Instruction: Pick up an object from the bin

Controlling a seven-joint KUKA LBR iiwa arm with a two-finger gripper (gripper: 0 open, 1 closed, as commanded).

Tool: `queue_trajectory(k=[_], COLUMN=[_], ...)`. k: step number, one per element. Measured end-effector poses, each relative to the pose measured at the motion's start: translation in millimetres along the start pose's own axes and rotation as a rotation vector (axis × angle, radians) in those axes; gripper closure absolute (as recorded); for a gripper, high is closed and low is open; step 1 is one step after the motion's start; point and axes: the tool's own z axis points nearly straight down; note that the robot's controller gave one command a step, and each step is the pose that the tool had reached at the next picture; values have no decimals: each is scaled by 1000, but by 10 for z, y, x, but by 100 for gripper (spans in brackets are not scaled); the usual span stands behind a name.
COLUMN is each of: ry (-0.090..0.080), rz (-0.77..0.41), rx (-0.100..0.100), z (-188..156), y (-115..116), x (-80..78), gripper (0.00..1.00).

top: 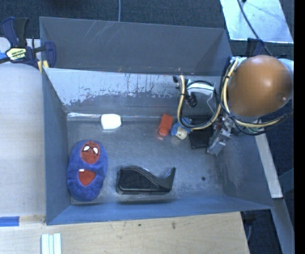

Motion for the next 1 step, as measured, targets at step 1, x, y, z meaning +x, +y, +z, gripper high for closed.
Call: queue_trajectory(k=[1], ry=[10], rz=[72], rx=[0], z=[-1599], y=[-143], x=[-19], gripper=[100])
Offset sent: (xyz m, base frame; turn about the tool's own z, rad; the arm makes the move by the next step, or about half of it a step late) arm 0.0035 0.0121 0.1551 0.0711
